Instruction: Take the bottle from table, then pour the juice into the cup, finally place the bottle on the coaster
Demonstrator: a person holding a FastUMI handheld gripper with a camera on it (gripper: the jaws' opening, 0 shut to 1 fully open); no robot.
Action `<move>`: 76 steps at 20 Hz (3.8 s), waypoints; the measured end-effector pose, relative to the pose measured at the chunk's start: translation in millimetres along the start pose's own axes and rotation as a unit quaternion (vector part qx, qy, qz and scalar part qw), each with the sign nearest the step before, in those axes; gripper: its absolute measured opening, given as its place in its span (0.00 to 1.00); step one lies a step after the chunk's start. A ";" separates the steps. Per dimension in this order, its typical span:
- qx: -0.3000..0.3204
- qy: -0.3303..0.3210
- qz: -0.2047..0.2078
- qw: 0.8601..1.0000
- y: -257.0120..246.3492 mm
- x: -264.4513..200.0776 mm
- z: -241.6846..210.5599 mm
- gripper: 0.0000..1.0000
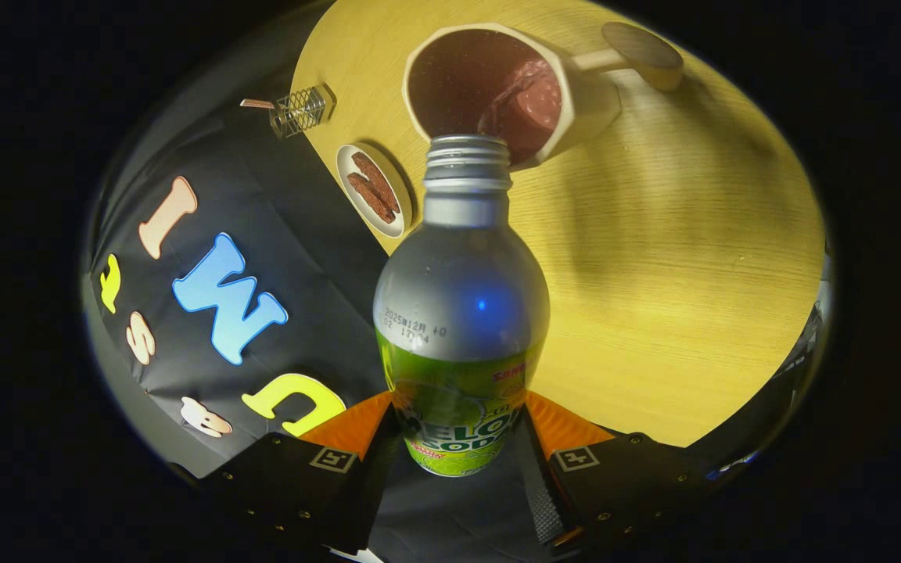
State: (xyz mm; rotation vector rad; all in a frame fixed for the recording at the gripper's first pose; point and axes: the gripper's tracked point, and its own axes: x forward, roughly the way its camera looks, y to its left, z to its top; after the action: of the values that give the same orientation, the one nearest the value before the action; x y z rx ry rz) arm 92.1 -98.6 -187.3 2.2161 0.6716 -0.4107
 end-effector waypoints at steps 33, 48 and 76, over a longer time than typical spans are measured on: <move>-0.360 -0.122 -0.079 0.922 -77.8 -4.9 39.3 0.76; -0.633 -0.225 -0.121 0.731 -35.1 45.9 59.8 0.76; -0.767 -0.282 -0.127 0.562 16.8 141.8 108.3 0.78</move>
State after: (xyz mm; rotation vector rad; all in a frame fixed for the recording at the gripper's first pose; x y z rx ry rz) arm 208.2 -142.4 -316.7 0.2338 0.5586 -0.3730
